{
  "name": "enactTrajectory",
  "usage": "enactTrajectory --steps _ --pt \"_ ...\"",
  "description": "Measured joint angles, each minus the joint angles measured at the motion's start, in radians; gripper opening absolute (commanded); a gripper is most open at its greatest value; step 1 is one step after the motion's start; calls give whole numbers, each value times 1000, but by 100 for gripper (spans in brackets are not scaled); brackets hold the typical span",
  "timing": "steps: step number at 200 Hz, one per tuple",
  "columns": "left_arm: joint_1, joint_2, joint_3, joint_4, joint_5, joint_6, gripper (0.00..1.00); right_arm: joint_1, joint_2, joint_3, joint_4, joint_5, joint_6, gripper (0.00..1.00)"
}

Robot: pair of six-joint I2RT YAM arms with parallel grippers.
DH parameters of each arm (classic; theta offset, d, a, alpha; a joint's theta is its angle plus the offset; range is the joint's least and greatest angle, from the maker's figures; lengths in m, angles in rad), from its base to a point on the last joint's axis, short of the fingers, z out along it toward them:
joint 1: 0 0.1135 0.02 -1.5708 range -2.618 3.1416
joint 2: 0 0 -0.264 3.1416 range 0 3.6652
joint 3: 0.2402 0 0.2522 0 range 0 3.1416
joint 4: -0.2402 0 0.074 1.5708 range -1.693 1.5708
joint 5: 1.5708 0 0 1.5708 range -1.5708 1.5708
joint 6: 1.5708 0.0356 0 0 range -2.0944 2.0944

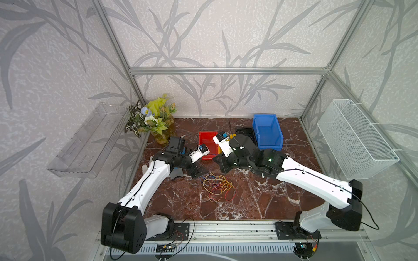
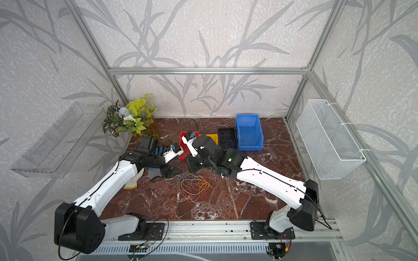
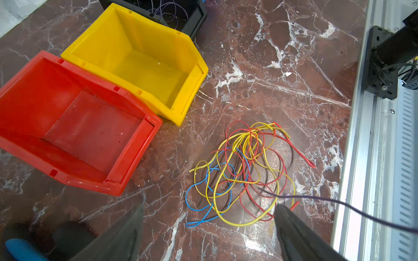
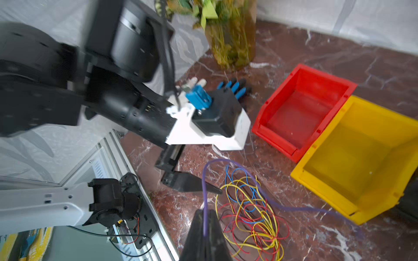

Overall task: Untangle and sort cables by color
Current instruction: Untie the cable.

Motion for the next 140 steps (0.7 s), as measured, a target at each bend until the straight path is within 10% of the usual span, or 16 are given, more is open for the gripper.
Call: enactTrajectory --steps 55,140 --pt "0 13 -72 79 -7 -4 92 -49 -126 16 27 97 -56 0" --pt "0 11 -272 175 -153 24 92 -537 -100 64 -4 -61 121 0"
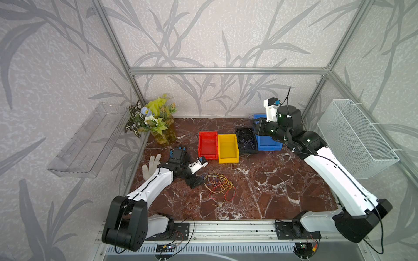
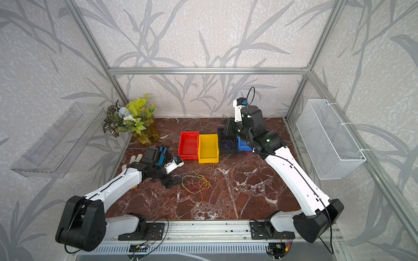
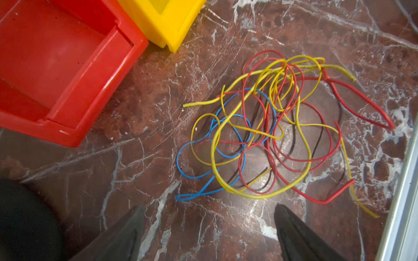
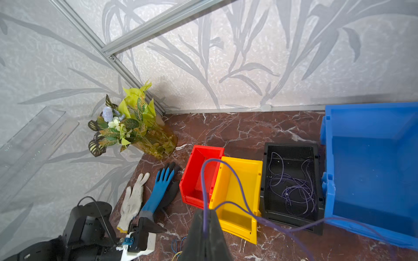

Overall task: Untangle and sort cables by color
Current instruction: Untie the cable.

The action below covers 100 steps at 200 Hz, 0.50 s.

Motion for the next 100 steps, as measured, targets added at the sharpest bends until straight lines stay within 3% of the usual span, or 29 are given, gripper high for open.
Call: enactTrajectory --steps 49,100 --pt "0 -5 -18 27 -43 6 92 -90 22 3 34 -67 8 0" --pt "0 -6 -64 61 -97 13 92 -108 200 35 118 -78 -24 0"
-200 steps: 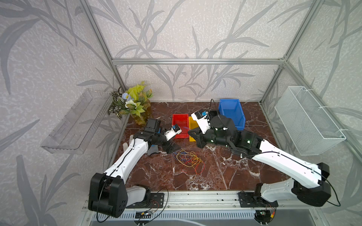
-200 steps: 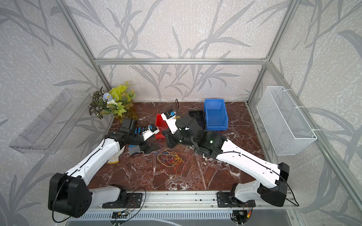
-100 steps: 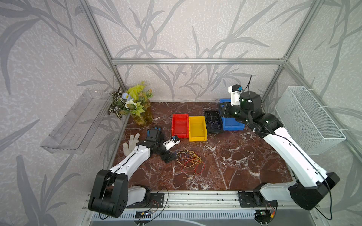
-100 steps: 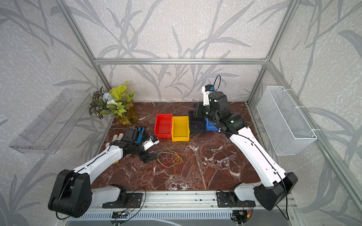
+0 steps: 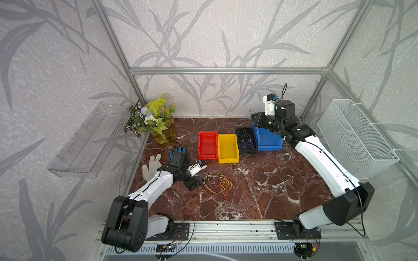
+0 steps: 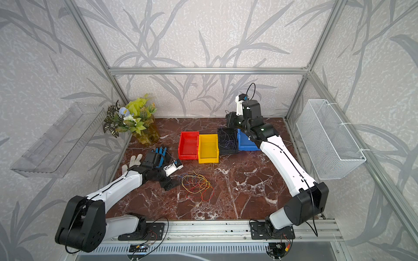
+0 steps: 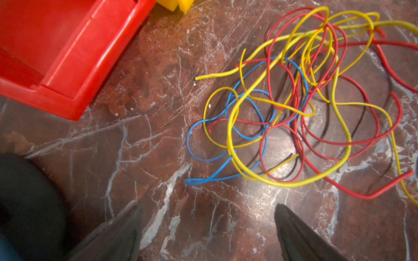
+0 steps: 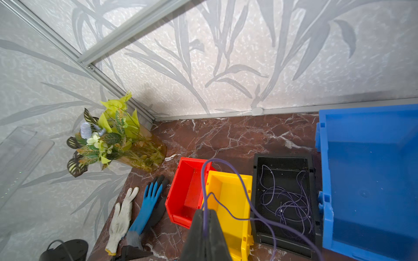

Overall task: Untangle and sort cables by color
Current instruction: Untie the cable, then place the cable in the bin.

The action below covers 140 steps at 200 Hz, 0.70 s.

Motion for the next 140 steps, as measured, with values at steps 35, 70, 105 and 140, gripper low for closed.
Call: enactTrajectory --steps 35,70,105,140 --pt "0 0 -11 7 -18 8 92 -2 126 34 56 9 -29 0" --pt "0 0 -19 9 -32 14 92 -9 240 64 118 31 -52 0" --pt "0 0 -19 10 -32 15 92 -12 339 69 147 65 -83 0" --pt "0 0 -19 10 -32 20 92 -18 385 40 155 93 -111 0"
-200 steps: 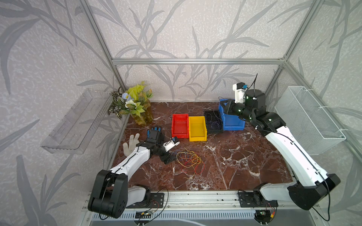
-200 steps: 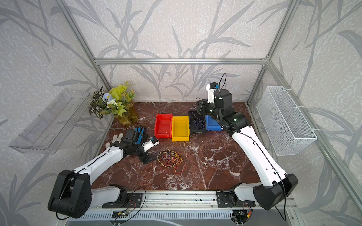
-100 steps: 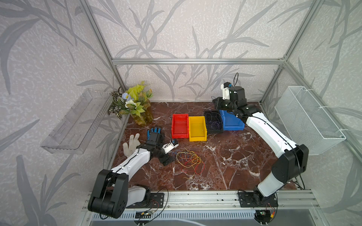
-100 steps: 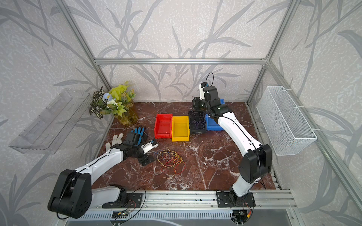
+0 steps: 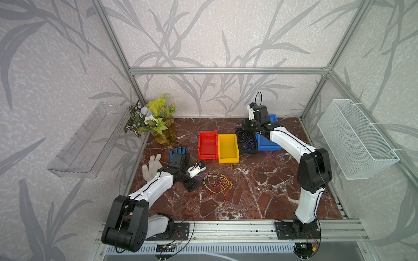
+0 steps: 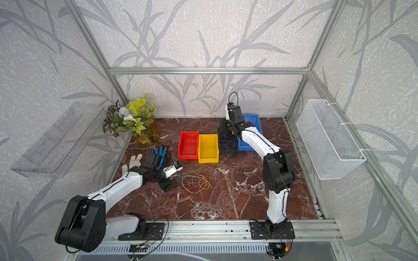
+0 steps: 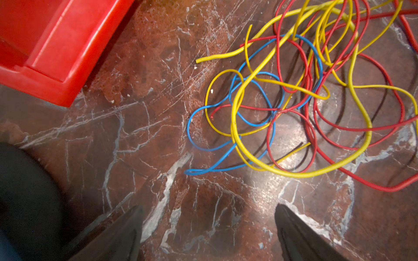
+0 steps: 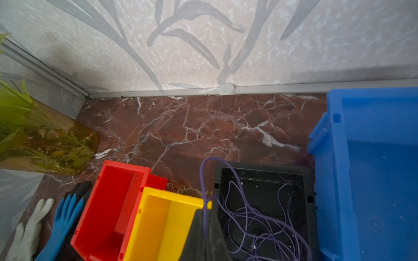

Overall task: Untangle and sort cables by color
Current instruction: Place the cable in the bin.

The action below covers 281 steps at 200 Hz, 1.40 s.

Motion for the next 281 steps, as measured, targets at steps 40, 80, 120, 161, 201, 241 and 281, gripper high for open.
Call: enactTrajectory --steps 40,80,120,161,201,241,281 --pt "0 0 0 0 0 1 93 -10 6 -72 16 31 -29 0" --pt "0 0 0 -1 0 1 92 -13 29 -115 15 38 -46 3" --pt "0 4 0 -2 1 2 93 -13 47 -125 -27 24 -42 11" --pt "0 7 0 -3 6 10 93 -13 111 -48 -152 -35 -30 17" --pt "0 18 0 -8 20 17 93 -12 115 32 -236 -97 16 30" --pt "0 19 0 -11 28 17 93 -9 115 100 -306 -81 32 40" --pt "0 19 2 -34 63 19 93 -7 90 112 -394 -43 18 46"
